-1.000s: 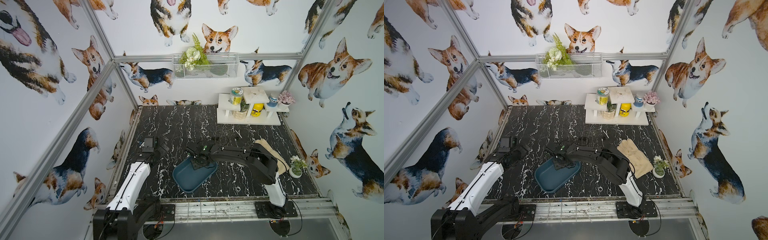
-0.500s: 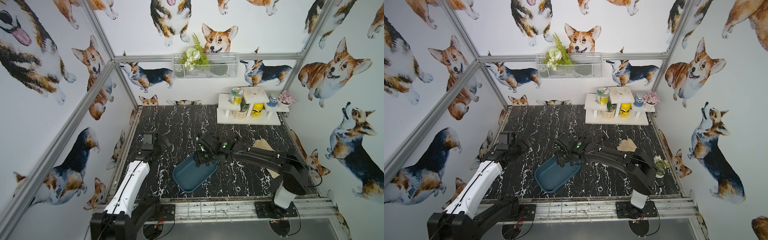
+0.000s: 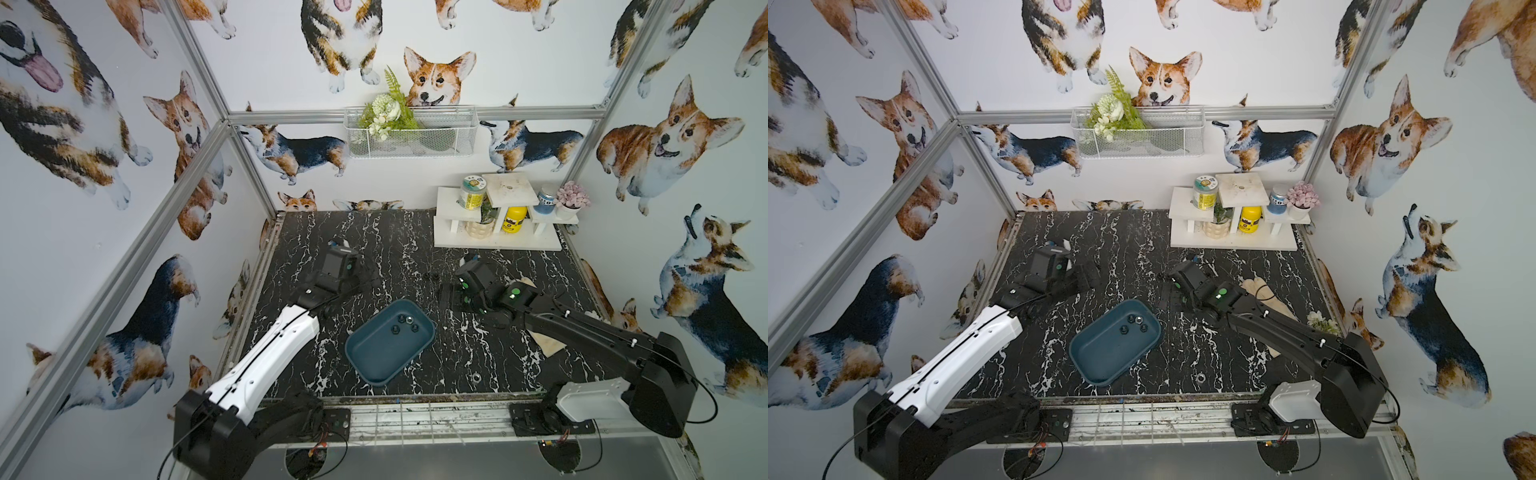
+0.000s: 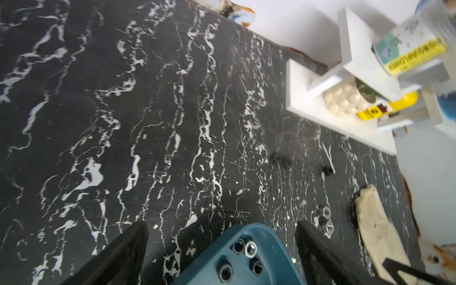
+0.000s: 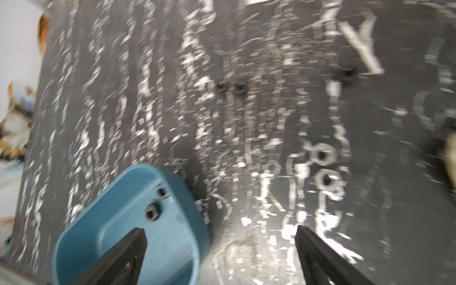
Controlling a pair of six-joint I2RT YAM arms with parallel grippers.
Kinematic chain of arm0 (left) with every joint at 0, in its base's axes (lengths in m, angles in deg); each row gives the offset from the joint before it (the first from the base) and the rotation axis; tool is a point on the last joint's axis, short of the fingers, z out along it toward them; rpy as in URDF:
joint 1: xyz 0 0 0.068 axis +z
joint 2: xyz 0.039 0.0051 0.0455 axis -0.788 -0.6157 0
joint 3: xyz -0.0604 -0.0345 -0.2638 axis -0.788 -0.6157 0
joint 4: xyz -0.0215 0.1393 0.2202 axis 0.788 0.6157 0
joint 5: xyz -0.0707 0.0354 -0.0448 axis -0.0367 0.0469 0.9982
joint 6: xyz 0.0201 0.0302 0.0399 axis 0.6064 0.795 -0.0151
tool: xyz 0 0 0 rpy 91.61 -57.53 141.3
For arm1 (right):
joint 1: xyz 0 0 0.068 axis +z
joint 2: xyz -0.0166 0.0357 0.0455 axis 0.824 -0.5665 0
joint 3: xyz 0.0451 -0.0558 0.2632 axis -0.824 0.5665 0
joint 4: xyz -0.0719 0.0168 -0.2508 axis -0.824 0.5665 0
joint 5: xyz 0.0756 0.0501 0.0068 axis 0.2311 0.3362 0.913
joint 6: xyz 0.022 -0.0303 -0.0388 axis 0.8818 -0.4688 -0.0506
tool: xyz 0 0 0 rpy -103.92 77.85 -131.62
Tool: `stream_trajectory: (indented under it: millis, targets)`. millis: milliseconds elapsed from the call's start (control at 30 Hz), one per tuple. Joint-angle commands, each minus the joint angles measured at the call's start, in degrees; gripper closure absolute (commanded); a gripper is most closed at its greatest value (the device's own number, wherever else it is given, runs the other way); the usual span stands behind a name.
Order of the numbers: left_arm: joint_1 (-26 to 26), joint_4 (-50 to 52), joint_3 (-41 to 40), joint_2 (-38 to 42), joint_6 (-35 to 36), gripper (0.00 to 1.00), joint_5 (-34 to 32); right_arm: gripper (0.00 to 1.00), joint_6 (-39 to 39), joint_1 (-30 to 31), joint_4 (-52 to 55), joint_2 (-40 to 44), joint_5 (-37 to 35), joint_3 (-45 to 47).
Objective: Put the nuts on the desktop into the storage box
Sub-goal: Place the nut in the storage box, then pick up the nut from the center of the board.
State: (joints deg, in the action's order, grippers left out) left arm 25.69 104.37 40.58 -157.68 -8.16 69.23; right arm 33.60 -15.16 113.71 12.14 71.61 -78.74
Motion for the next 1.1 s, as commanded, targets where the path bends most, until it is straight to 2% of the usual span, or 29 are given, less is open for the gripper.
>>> stream_trajectory:
  millis: [0, 167, 300, 400, 667, 933, 1067]
  targets:
    - [-5.1, 3.2, 5.9, -6.4, 4.6, 0.01, -2.9, 0.00, 4.9, -2.6, 1.0, 3.6, -3.8, 3.6]
    - [-12.6, 9.1, 18.6, -20.3, 10.1, 0.05, -4.9, 0.00, 5.6, -6.7, 1.0, 8.8, -3.1, 8.6]
    - [-15.4, 14.8, 29.6, -32.3, 13.5, 0.12, -4.1, 0.00, 4.5, -7.6, 2.1, 12.0, -3.1, 10.3]
    - [-15.8, 17.6, 36.1, -39.0, 14.1, 0.17, -3.5, 0.00, 3.4, -7.8, 4.0, 13.0, -3.3, 10.0]
    - [-15.8, 18.6, 45.8, -50.3, 14.7, 0.22, -1.7, 0.00, 0.5, -7.8, 6.1, 17.4, -4.4, 10.1]
    - [-15.7, 22.9, 55.9, -60.0, 14.2, 0.32, -6.5, 0.00, -0.4, -7.8, 5.9, 18.7, -3.0, 10.4]
    - [-15.1, 24.1, 59.1, -62.9, 13.9, 0.35, -6.4, 0.00, -0.2, -7.8, 5.9, 18.5, -2.4, 10.9]
